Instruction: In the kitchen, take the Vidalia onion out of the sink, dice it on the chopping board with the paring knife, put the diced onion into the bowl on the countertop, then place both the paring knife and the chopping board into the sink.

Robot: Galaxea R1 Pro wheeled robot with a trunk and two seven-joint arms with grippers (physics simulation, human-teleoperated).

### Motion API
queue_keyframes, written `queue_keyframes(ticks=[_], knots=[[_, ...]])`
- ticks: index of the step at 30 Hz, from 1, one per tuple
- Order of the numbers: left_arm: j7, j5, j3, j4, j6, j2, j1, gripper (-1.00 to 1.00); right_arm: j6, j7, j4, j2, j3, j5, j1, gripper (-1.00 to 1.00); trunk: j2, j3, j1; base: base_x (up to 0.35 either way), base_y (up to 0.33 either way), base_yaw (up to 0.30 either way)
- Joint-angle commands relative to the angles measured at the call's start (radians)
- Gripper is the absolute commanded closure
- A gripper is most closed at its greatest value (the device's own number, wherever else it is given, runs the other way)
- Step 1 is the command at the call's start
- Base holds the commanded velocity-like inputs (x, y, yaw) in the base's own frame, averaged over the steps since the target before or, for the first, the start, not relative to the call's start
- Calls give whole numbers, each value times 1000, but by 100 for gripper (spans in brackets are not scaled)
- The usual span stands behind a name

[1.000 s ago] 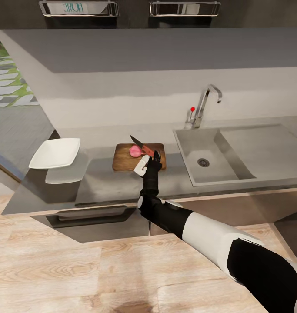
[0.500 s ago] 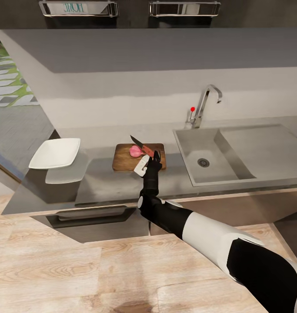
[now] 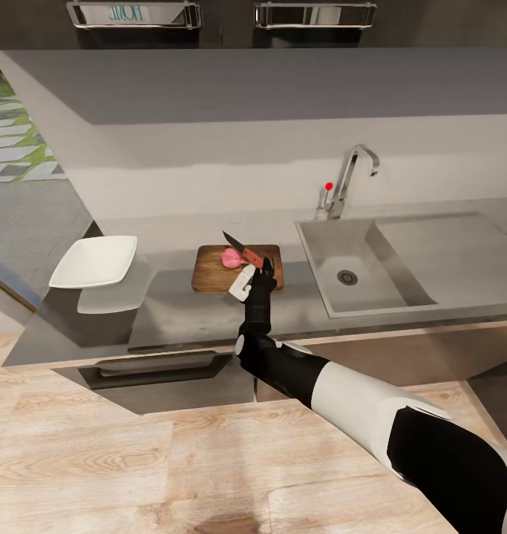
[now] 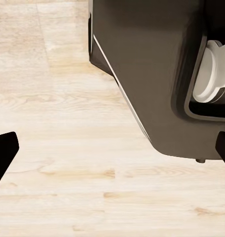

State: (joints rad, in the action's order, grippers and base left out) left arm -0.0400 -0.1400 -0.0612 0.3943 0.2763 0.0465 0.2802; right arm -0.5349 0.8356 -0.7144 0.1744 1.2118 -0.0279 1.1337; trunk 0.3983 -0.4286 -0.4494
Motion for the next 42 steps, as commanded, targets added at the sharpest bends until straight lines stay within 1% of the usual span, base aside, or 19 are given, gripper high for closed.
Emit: queue_keyframes(ticks=[1,8,42], knots=[[-1,-10,-6,2,1,1,1,-100,-10,3,1,0,3,0,1,100,2,-1,-1,0,0,0],[-1,-10,-6,2,1,1,1,-100,-10,3,1,0,3,9,1,100,2,-1,-1,0,0,0],[-1,-10,-6,2,1,1,1,-100,-10,5,0,0,4,9,1,100,2,-1,-1,0,0,0]])
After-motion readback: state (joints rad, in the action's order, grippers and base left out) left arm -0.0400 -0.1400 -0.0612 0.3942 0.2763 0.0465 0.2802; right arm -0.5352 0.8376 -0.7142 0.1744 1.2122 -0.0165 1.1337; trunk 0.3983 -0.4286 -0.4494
